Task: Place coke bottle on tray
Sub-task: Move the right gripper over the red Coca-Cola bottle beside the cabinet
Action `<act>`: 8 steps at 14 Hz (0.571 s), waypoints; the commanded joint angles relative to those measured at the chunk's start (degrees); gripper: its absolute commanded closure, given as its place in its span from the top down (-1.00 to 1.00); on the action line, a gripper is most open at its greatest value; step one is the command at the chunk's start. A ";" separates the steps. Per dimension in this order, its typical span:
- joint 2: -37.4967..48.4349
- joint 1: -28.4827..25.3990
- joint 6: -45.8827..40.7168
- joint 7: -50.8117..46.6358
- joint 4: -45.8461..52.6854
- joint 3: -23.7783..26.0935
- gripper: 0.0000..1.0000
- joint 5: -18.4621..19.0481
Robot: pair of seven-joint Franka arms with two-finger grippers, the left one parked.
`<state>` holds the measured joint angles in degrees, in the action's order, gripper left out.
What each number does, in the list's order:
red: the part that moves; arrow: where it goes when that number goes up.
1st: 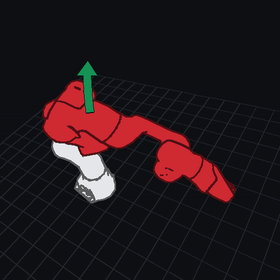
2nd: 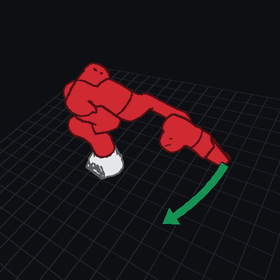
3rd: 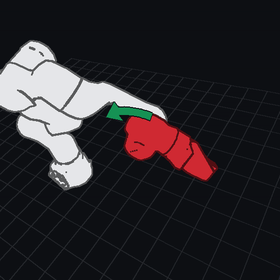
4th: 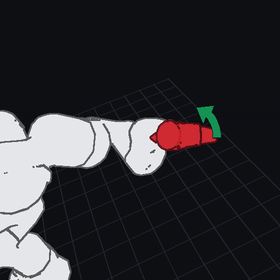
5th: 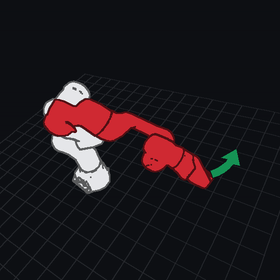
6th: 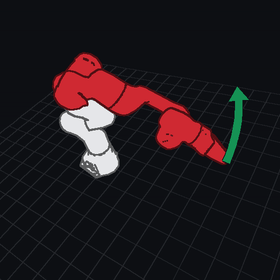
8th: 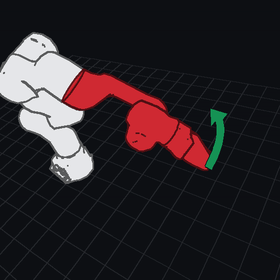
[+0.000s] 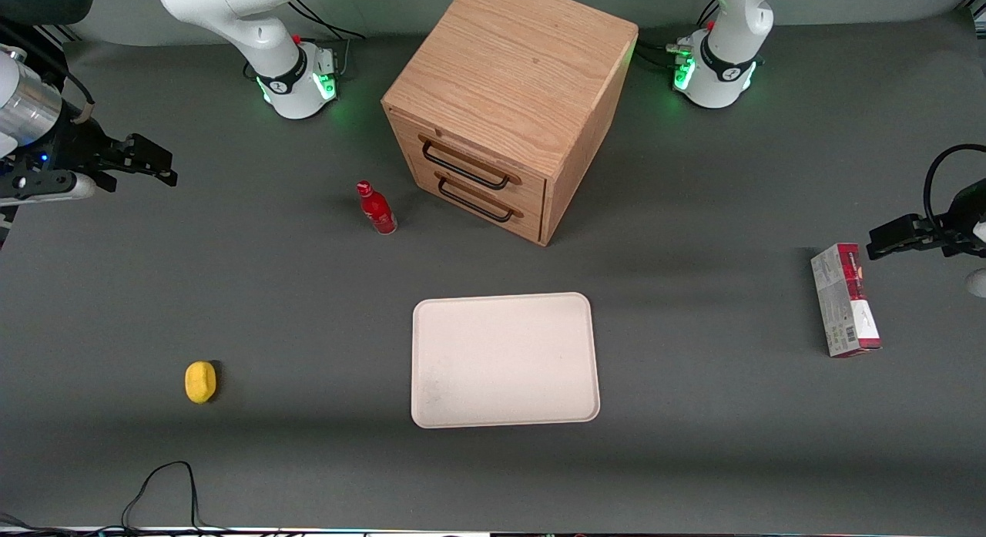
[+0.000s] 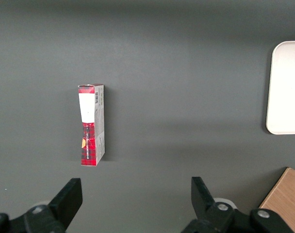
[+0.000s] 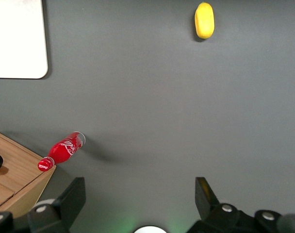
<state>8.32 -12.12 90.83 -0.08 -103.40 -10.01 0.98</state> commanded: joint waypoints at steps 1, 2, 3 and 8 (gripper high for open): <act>-2.78 -0.18 -2.32 0.35 3.64 0.51 1.00 0.60; -3.30 -0.27 -2.32 -0.96 4.51 0.69 1.00 -0.01; -4.35 -0.53 -2.32 -3.58 6.52 1.56 1.00 -0.63; -7.08 -0.71 -2.60 -15.46 7.00 13.25 1.00 -7.30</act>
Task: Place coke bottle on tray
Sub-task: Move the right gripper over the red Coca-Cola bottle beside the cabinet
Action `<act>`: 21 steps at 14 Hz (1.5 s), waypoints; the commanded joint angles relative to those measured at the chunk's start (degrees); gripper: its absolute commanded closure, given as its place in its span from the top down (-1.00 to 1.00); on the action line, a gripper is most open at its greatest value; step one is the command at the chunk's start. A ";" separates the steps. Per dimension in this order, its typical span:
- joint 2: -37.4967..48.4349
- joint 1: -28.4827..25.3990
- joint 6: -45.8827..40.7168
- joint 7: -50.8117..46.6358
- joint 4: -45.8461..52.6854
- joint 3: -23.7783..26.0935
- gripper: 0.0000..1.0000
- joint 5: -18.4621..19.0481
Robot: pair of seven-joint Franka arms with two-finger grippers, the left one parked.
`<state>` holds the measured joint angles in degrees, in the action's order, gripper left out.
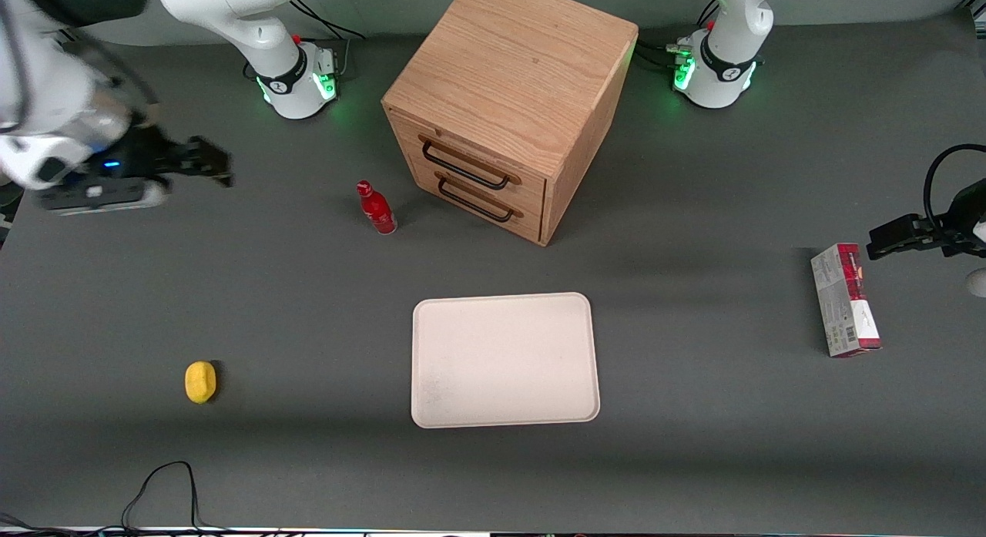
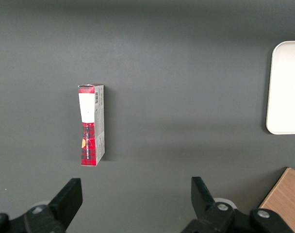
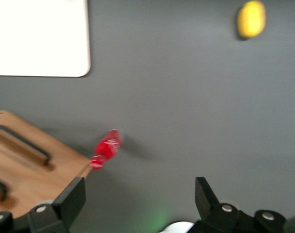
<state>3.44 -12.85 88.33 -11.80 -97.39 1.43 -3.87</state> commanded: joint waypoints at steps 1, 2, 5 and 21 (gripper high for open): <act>-1.77 0.02 2.26 -5.58 -2.16 3.48 1.00 -2.55; -0.72 0.02 5.94 -7.60 -6.11 5.58 1.00 -2.55; 5.51 -0.07 20.25 -10.25 -22.79 9.99 0.99 -2.55; 6.94 -1.83 52.03 -20.10 -50.62 18.61 0.92 -2.64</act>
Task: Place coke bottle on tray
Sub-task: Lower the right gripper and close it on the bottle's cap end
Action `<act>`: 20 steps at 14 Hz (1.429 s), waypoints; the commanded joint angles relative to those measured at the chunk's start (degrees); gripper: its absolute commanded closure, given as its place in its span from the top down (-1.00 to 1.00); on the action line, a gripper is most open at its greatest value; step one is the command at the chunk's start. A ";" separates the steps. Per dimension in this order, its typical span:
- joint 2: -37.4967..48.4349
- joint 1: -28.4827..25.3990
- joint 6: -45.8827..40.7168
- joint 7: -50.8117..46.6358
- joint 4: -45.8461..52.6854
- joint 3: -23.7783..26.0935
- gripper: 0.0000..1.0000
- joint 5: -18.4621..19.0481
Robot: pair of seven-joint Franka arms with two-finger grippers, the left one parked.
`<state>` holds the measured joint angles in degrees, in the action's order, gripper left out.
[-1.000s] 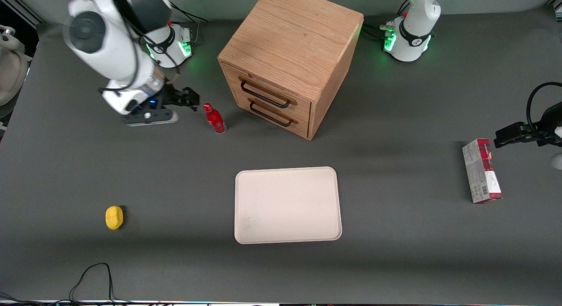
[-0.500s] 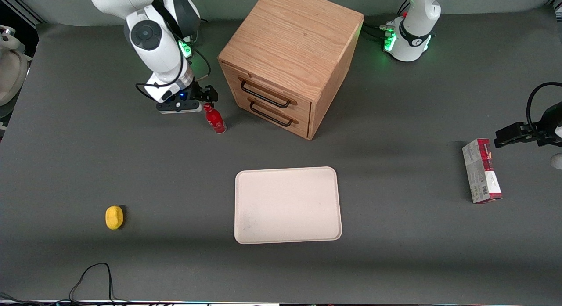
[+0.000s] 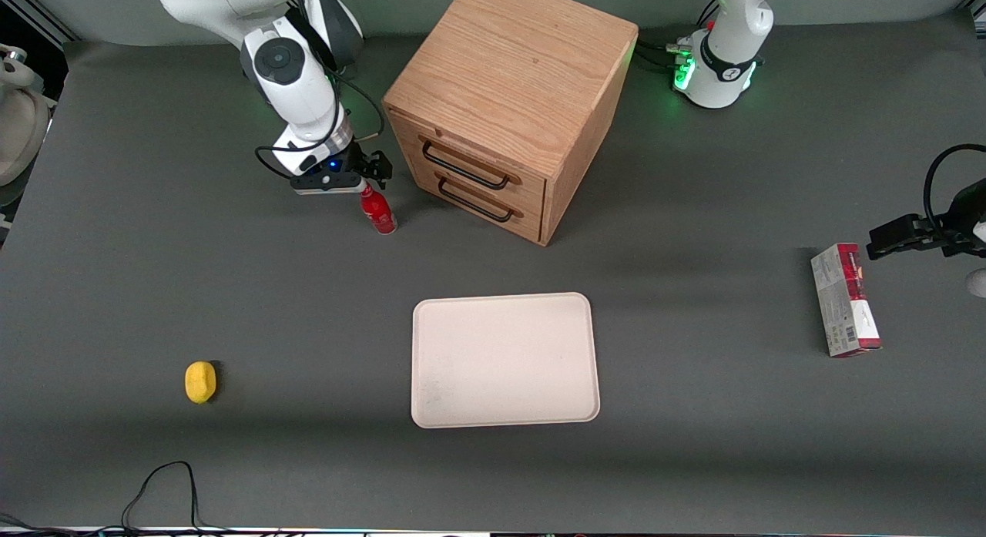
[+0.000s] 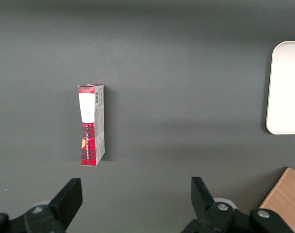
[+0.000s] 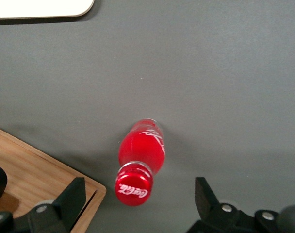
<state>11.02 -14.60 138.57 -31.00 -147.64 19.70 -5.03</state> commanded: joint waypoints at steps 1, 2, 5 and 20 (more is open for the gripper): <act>-1.00 -0.08 2.14 -0.91 -0.45 0.34 0.82 -1.48; -1.00 0.01 2.14 -0.91 -0.45 0.34 0.68 -1.39; -1.09 0.01 2.14 -0.82 -0.37 0.34 -0.18 -1.39; -20.21 1.24 -39.56 -0.73 55.98 -3.27 -0.78 4.21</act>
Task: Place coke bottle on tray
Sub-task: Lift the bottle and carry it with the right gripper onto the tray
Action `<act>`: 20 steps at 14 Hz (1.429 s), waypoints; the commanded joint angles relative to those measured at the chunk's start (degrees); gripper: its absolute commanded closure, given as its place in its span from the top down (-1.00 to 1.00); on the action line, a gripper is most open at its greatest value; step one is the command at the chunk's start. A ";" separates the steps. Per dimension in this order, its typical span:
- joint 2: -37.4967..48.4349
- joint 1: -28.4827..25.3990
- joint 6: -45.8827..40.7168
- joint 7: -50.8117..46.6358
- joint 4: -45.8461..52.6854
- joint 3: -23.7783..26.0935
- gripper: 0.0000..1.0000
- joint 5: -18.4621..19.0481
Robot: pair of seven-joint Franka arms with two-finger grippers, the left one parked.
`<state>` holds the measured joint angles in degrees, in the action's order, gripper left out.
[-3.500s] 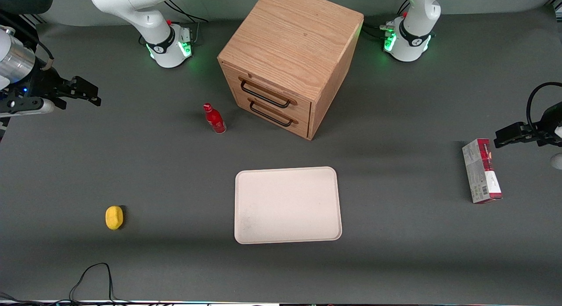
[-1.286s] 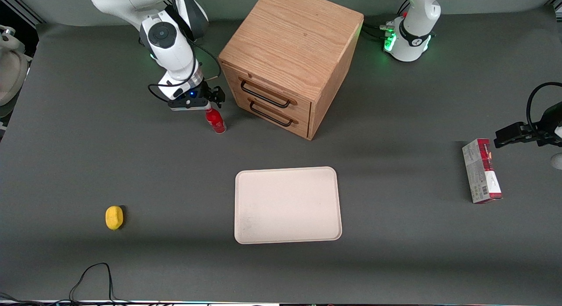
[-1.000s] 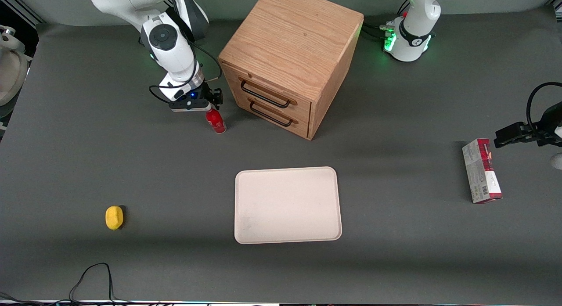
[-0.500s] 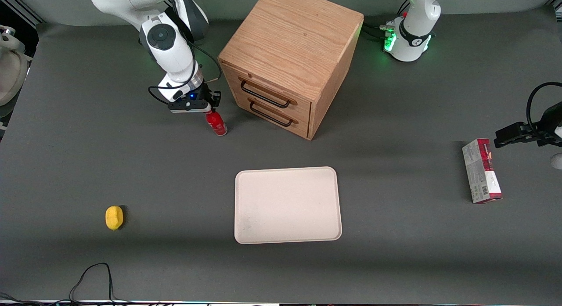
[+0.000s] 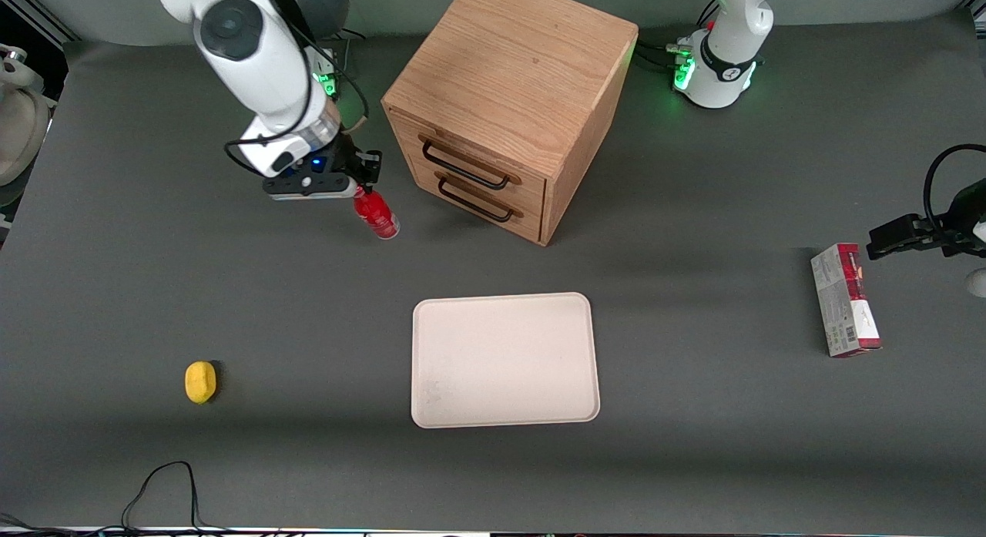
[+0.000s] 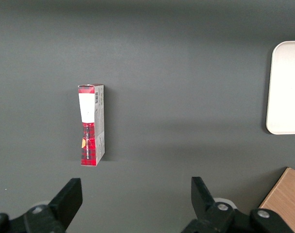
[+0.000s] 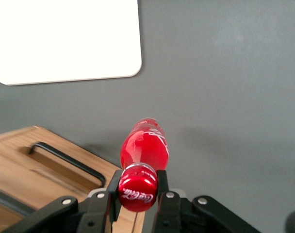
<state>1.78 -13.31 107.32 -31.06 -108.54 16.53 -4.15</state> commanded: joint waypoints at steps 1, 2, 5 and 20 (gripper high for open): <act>-15.71 -0.48 -13.40 -0.67 25.31 0.08 -0.77 5.36; -20.80 -0.75 -18.50 -0.76 33.57 0.35 -0.74 7.29; -31.63 -1.54 -23.39 0.03 49.88 1.40 -0.66 9.94; -55.74 -2.77 4.11 1.17 57.13 3.87 -0.49 21.20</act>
<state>-51.40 -15.00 110.39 -30.49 -54.56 19.80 15.41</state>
